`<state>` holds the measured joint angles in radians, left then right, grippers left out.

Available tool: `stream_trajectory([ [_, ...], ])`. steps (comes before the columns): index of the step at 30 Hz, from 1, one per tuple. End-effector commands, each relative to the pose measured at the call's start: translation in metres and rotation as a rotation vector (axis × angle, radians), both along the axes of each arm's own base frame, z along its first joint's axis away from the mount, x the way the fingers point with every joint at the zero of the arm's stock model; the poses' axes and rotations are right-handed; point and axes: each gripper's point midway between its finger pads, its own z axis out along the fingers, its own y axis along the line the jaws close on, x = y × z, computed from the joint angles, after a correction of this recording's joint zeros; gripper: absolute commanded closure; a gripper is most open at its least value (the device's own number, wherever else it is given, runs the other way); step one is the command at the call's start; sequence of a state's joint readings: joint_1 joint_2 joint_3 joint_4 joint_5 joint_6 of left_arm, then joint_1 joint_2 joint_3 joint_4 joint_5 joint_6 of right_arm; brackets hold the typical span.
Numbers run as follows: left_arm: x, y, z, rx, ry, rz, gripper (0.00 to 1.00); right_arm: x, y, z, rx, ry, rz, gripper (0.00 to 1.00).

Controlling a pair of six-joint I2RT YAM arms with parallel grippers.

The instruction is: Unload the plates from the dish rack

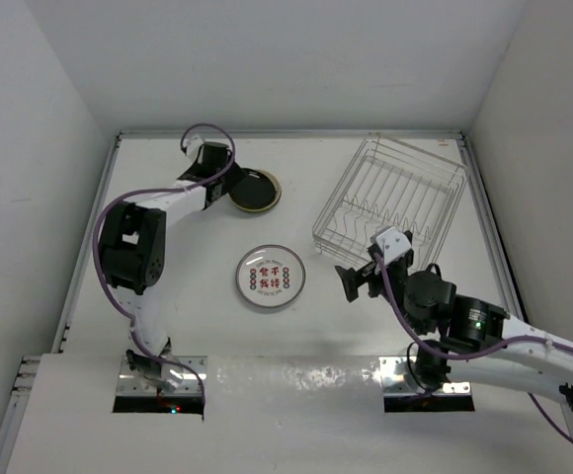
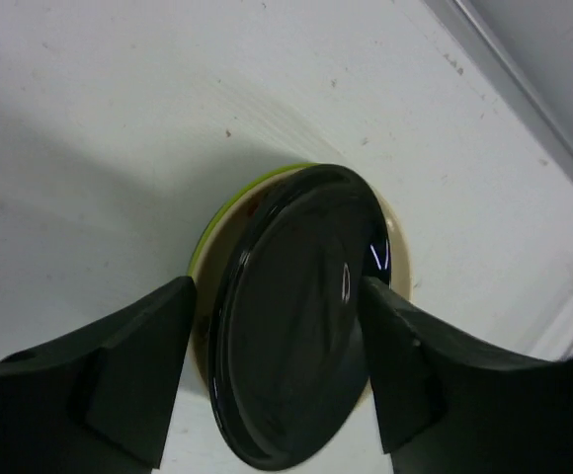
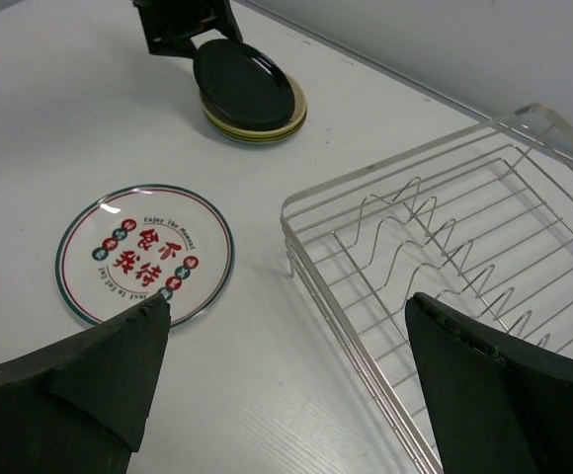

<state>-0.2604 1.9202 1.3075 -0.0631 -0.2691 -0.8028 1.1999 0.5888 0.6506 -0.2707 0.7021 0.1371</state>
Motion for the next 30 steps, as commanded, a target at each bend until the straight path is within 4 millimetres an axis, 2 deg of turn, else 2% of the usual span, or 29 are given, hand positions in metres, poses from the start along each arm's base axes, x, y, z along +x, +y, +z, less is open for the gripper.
stream_trajectory([
  [1,0.013,-0.002,0.029,-0.054,-0.082,0.008,0.34,0.002,-0.008,0.002,0.022,-0.002,-0.042,0.01],
  [2,0.01,-0.002,0.026,-0.058,-0.068,0.004,0.25,0.002,-0.009,0.001,0.016,0.002,-0.047,0.01],
  [4,0.004,-0.003,0.021,-0.061,-0.029,0.001,0.14,0.007,-0.017,-0.002,0.003,0.01,-0.115,0.01],
  [5,0.002,-0.004,0.022,-0.062,-0.019,-0.004,0.13,0.009,-0.024,-0.004,0.007,0.039,-0.172,0.01],
  [6,-0.007,-0.002,0.014,-0.047,0.033,-0.004,0.11,0.013,-0.027,-0.013,-0.045,0.055,-0.227,0.01],
  [7,-0.011,-0.002,0.015,-0.035,0.049,-0.008,0.04,0.018,-0.04,-0.013,-0.083,0.045,-0.315,0.01],
  [8,-0.01,-0.004,0.019,-0.032,0.05,-0.024,0.02,0.018,-0.043,-0.016,-0.114,0.069,-0.344,0.01],
  [9,-0.02,-0.002,0.011,-0.007,0.105,-0.044,0.02,0.021,-0.039,-0.026,-0.171,0.088,-0.347,0.01],
  [12,-0.04,-0.001,0.017,0.062,0.172,-0.086,0.0,0.028,-0.029,-0.042,-0.201,0.155,-0.33,0.01],
  [13,-0.048,-0.003,0.038,0.08,0.136,-0.1,0.0,0.036,-0.036,-0.045,-0.193,0.172,-0.362,0.01],
  [14,-0.059,0.002,0.039,0.122,0.137,-0.095,0.0,0.039,-0.028,-0.053,-0.168,0.209,-0.322,0.01],
  [15,-0.07,0.006,0.048,0.165,0.132,-0.105,0.0,0.045,-0.029,-0.058,-0.152,0.237,-0.322,0.01],
  [16,-0.085,0.011,0.069,0.209,0.092,-0.092,0.0,0.058,-0.042,-0.068,-0.144,0.279,-0.373,0.01],
  [18,-0.11,0.021,0.083,0.271,0.103,-0.087,0.0,0.067,-0.042,-0.079,-0.12,0.346,-0.369,0.01],
  [19,-0.127,0.031,0.101,0.293,0.067,-0.063,0.0,0.075,-0.052,-0.085,-0.137,0.371,-0.416,0.01],
  [21,-0.149,0.042,0.111,0.315,0.053,-0.062,0.0,0.08,-0.071,-0.084,-0.144,0.367,-0.517,0.01],
  [22,-0.169,0.051,0.12,0.314,0.034,-0.06,0.0,0.078,-0.077,-0.081,-0.124,0.358,-0.536,0.01],
  [24,-0.189,0.053,0.126,0.296,0.003,-0.089,0.0,0.076,-0.091,-0.073,-0.094,0.323,-0.587,0.01],
  [25,-0.208,0.052,0.128,0.27,-0.039,-0.139,0.0,0.072,-0.098,-0.071,-0.091,0.313,-0.604,0.01],
  [27,-0.22,0.054,0.139,0.289,-0.114,-0.193,0.0,0.064,-0.117,-0.051,-0.036,0.252,-0.673,0.01],
  [28,-0.232,0.062,0.149,0.305,-0.16,-0.184,0.0,0.057,-0.127,-0.046,-0.042,0.246,-0.699,0.01],
  [30,-0.246,0.078,0.154,0.37,-0.159,-0.172,0.0,0.046,-0.142,-0.032,-0.006,0.212,-0.727,0.01],
])
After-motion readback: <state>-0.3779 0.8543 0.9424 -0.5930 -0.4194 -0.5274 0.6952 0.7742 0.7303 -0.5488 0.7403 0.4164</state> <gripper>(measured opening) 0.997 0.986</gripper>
